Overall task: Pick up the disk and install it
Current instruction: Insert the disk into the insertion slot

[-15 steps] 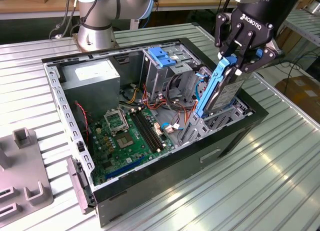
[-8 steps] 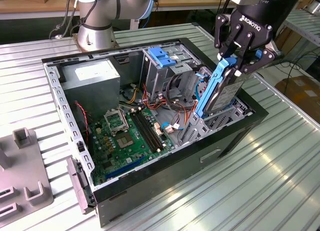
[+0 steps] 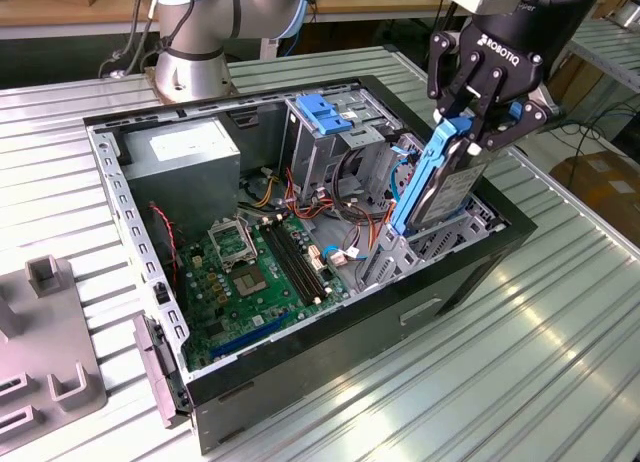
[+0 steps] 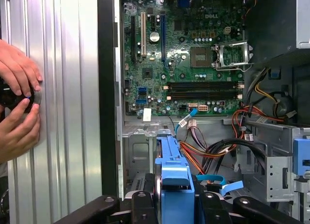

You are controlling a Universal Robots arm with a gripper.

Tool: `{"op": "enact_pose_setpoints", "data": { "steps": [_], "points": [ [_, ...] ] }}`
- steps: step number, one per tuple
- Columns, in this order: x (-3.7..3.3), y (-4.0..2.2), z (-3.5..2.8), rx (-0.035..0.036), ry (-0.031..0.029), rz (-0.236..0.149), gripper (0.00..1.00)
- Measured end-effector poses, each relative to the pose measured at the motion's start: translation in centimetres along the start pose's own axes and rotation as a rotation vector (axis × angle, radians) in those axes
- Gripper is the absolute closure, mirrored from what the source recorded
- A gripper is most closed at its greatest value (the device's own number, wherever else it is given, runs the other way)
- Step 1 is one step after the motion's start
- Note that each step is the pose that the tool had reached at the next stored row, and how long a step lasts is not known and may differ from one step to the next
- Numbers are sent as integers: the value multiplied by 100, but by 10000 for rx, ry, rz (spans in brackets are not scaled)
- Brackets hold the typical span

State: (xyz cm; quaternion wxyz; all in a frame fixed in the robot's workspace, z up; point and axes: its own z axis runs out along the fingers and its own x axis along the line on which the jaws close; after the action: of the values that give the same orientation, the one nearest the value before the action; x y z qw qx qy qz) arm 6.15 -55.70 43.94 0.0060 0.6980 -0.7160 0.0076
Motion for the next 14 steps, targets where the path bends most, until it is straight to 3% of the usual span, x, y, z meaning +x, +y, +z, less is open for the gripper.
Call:
{"op": "enact_pose_setpoints", "data": {
  "steps": [14],
  "points": [
    [-1,0,82,-11,1,0,63]
  ]
}}
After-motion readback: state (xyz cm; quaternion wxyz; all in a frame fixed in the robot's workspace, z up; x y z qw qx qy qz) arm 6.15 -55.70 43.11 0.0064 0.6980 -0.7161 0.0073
